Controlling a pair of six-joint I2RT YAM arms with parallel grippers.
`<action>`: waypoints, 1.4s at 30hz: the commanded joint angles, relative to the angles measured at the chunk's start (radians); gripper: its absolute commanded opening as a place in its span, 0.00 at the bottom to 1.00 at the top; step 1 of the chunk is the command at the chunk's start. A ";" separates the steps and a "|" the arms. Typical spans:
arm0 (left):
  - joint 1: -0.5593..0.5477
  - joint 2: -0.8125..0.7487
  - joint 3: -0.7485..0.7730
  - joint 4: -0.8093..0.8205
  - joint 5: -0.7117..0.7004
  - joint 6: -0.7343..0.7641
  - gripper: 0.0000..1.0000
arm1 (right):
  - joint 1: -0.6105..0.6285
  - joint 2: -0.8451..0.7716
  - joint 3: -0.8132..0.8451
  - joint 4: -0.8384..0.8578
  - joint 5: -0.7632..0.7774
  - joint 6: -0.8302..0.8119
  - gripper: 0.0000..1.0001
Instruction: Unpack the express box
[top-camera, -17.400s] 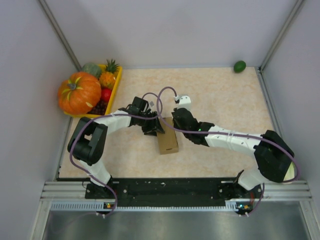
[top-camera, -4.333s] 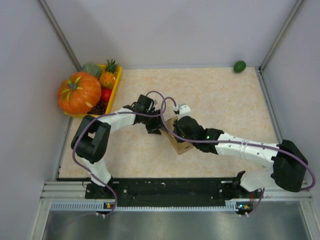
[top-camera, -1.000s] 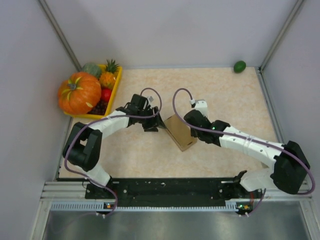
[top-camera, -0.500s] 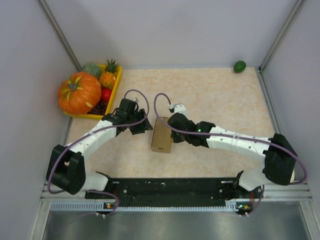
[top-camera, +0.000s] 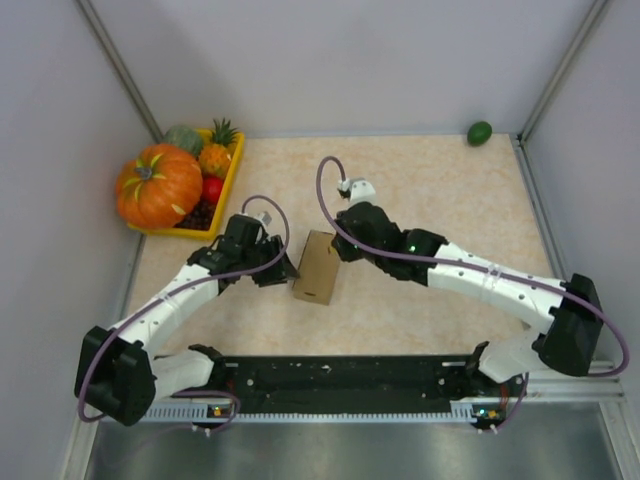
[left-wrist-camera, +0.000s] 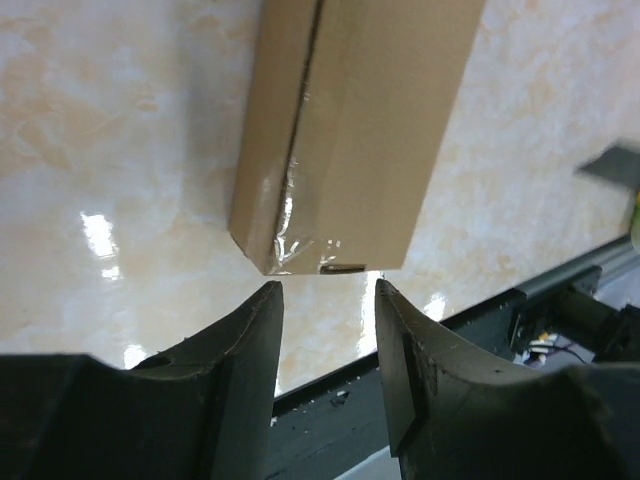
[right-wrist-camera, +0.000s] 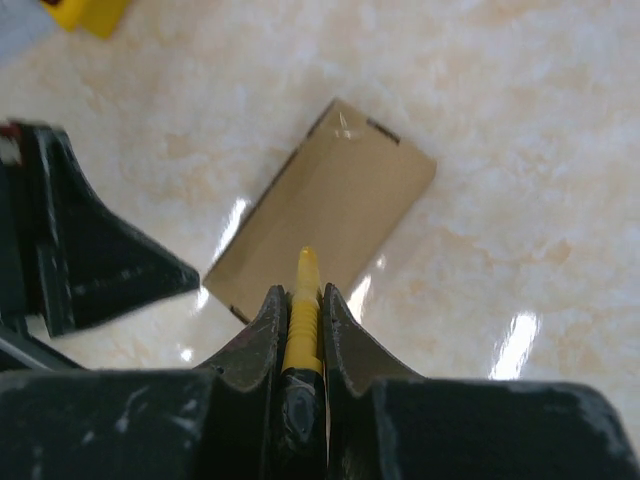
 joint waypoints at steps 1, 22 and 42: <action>-0.023 -0.031 -0.028 0.109 0.159 0.031 0.46 | -0.098 0.116 0.112 0.165 -0.053 -0.108 0.00; -0.335 0.050 -0.019 0.227 0.022 0.048 0.45 | -0.212 0.536 0.409 0.072 -0.274 -0.301 0.00; -0.582 0.185 -0.002 0.377 -0.055 -0.120 0.41 | -0.253 0.197 0.126 -0.146 -0.186 -0.229 0.00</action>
